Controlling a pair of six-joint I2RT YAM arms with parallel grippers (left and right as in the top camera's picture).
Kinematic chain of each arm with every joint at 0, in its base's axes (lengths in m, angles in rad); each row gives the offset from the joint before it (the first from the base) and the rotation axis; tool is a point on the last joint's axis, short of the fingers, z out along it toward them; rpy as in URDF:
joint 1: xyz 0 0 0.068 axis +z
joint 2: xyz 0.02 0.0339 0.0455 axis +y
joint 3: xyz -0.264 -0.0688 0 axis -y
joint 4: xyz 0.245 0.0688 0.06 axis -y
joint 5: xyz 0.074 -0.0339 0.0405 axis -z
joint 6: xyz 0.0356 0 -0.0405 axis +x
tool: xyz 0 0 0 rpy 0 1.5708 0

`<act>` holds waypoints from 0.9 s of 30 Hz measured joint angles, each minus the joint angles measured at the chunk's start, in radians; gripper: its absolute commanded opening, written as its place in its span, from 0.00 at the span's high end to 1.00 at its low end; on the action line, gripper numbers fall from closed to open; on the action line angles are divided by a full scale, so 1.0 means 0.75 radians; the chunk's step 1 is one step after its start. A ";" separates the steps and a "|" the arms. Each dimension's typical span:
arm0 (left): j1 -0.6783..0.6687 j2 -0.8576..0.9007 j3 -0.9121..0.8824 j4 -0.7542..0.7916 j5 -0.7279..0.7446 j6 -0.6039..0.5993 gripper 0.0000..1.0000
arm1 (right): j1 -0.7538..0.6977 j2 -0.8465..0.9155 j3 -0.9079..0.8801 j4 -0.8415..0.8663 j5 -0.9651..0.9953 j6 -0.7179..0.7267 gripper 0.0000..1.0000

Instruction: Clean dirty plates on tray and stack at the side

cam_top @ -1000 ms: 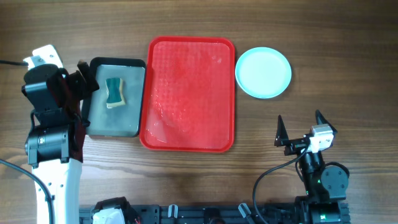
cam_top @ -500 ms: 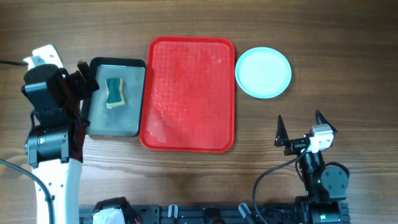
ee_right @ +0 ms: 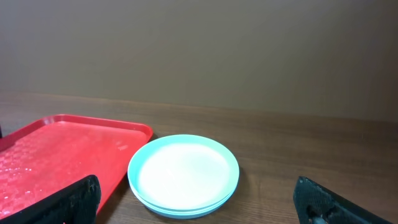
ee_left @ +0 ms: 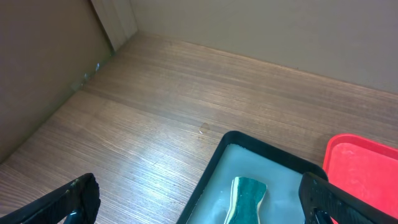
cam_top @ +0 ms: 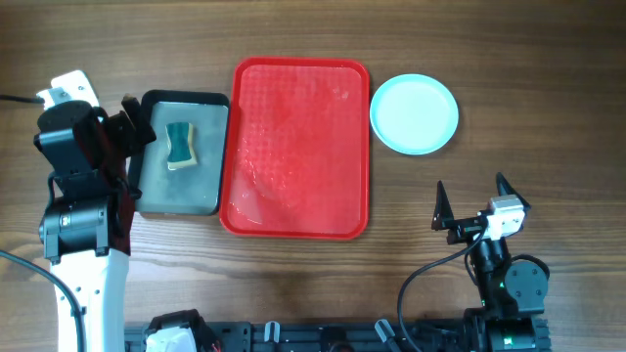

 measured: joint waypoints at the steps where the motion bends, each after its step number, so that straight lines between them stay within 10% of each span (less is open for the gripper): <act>1: 0.000 0.000 0.000 -0.001 0.000 0.000 0.00 | 0.000 0.000 0.000 0.000 0.000 0.000 0.00; 27: -0.264 -0.599 0.000 -0.105 0.106 -0.005 0.00 | 0.000 0.000 0.000 0.000 0.000 0.001 0.00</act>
